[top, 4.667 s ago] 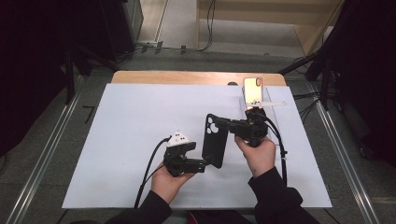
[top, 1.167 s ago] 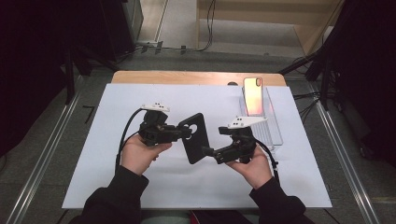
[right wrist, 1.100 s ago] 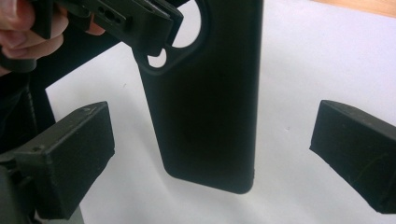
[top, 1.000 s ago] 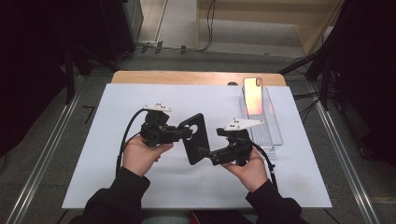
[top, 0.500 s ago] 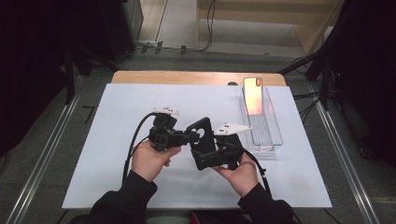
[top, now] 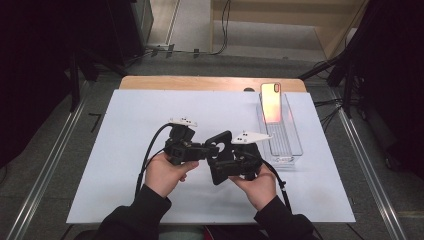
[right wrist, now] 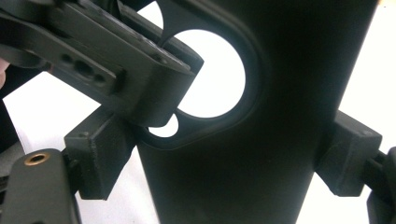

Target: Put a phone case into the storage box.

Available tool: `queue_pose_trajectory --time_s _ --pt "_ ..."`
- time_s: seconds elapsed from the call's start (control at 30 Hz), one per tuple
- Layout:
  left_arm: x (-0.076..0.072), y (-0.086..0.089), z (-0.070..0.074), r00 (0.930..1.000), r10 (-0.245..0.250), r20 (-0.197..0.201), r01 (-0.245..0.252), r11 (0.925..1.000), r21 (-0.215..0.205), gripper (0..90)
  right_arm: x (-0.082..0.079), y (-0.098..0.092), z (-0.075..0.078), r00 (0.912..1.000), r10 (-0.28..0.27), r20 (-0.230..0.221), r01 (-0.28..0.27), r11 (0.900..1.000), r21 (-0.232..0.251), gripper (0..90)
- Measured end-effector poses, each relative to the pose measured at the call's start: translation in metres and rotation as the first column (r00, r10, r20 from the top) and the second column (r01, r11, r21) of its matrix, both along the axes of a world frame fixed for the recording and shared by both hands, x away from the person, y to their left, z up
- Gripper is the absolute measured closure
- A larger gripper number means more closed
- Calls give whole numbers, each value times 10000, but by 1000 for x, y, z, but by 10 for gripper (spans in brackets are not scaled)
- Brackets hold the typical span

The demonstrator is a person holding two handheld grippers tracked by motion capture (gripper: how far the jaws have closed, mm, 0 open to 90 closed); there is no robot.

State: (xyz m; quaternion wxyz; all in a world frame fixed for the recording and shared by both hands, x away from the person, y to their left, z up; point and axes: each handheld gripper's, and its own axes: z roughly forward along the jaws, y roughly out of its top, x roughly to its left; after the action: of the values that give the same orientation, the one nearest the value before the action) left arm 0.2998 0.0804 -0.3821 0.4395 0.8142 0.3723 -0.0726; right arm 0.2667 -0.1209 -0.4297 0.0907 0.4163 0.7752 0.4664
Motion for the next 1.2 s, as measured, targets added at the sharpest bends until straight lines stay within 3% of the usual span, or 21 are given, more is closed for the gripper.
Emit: queue_pose_trajectory --time_s 0.3,0.5,0.7,0.97,1.2 --pt "0 9 16 9999 -122 6 122 9996 -272 462 5 -8 -1 9996 151 -217 -147 9997 175 164" --pt "-3 17 21 9984 -351 445 367 9987 -357 355 10 -19 5 9996 79 -264 -70 9993 354 170" --pt "-5 23 22 9962 -710 502 724 9971 -251 335 14 -30 10 9996 174 -206 -165 9989 437 174" --pt "-9 32 10 9784 -1818 989 1818 9833 87 311 18 -41 19 9981 563 -230 -553 9975 441 177" --pt "-12 43 -8 9602 -2376 1467 2349 9714 359 311 22 -51 26 9959 860 -289 -845 9953 478 179"
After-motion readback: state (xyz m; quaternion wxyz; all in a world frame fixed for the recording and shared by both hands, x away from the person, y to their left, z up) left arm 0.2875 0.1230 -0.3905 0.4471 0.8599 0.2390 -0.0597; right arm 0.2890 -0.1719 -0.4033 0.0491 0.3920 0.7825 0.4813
